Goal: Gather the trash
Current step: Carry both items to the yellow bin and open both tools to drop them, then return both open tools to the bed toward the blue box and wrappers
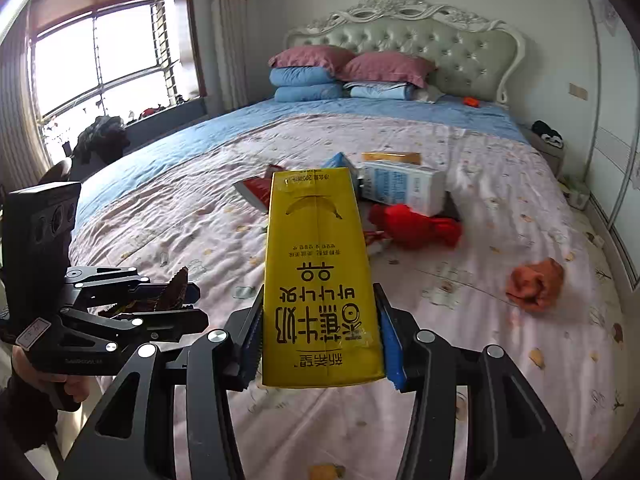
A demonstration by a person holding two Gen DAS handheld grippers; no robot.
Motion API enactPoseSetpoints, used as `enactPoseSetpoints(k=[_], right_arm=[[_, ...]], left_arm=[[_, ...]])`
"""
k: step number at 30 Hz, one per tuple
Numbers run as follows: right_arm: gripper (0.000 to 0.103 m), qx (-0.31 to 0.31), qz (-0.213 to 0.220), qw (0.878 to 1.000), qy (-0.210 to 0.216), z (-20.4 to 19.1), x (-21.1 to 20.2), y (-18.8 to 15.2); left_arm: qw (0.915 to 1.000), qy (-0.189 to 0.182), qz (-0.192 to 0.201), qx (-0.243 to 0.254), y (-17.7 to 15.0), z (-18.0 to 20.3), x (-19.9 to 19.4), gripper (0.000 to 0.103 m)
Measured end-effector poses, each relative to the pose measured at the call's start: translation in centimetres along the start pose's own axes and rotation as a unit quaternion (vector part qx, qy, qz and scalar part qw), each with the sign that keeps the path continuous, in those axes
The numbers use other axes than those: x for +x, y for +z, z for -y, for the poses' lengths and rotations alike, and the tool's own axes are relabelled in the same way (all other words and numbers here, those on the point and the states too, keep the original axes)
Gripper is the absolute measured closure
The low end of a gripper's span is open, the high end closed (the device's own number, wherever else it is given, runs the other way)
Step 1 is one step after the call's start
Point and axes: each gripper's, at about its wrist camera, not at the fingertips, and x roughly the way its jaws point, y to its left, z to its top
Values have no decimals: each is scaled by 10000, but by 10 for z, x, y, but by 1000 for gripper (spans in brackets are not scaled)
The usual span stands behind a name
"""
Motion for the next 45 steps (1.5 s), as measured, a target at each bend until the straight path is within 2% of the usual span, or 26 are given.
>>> enactPoseSetpoints(k=[5, 9, 13, 18, 24, 28, 34, 36, 37, 38, 39, 40, 45], right_arm=[[55, 609, 302, 9962, -550, 73, -79, -38], [55, 1046, 390, 9881, -1058, 126, -130, -75], [55, 1487, 530, 9756, -1528, 174, -178, -114], [55, 2129, 542, 9516, -2147, 234, -227, -166], [55, 2848, 325, 9209, -2642, 290, -255, -229], [55, 3319, 159, 9018, -2762, 326, -257, -269], [55, 3691, -109, 8901, -2672, 359, -237, -302], [55, 3711, -160, 8895, -2662, 364, -232, -308], [55, 3674, -197, 8899, -2697, 367, -230, -308], [48, 3645, -205, 8875, -2811, 369, -229, -310], [40, 3622, -244, 8850, -2915, 370, -228, -311], [33, 3591, -263, 8834, -3001, 372, -228, -311], [34, 3628, -209, 8848, -2918, 372, -234, -320]], left_arm=[[9974, -488, -144, 520, 23, 80, 34, 65], [9894, -1047, -311, 956, 37, 159, 69, 65], [9760, -1634, -571, 1318, 46, 238, 113, 65], [9546, -2262, -1113, 1585, 48, 332, 168, 65], [9320, -2527, -1782, 1891, 43, 428, 232, 65], [9242, -2508, -2215, 1841, 35, 461, 271, 65], [9171, -2428, -2652, 1720, 25, 488, 313, 64], [9110, -2481, -2814, 1712, 23, 495, 327, 55], [9097, -2492, -2863, 1685, 23, 496, 333, 44], [9095, -2492, -2879, 1671, 22, 499, 339, 25], [9113, -2433, -2872, 1668, 20, 502, 345, 16], [9146, -2343, -2847, 1663, 20, 503, 348, 11], [9176, -2193, -2799, 1776, 15, 502, 348, 11]])
